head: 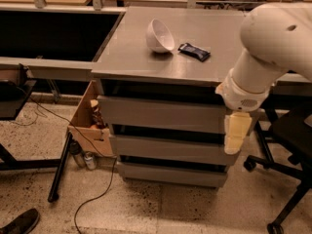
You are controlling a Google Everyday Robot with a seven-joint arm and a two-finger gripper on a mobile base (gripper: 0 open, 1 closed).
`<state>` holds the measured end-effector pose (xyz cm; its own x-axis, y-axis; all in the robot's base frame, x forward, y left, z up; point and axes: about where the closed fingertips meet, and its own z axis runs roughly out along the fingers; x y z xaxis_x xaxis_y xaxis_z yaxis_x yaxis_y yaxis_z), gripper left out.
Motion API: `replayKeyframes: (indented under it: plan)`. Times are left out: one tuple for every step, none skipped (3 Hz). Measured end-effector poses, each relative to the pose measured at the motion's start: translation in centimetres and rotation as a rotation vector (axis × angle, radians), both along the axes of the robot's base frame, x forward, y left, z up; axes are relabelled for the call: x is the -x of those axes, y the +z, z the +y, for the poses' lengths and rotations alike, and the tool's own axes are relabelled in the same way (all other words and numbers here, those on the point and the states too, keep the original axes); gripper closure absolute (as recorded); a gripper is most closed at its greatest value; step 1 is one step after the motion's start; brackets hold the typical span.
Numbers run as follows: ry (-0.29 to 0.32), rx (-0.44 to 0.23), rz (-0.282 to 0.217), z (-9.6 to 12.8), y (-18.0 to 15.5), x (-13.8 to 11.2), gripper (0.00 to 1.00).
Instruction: Open top drawer
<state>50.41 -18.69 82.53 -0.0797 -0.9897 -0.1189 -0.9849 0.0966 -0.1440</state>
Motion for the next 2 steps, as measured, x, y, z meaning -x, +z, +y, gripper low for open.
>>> replayKeyframes:
  plan:
    - [0.051,0.015,0.004,0.0,-3.5,-2.0,0.0]
    - [0.05,0.01,0.01,0.1,-6.2,-4.8,0.0]
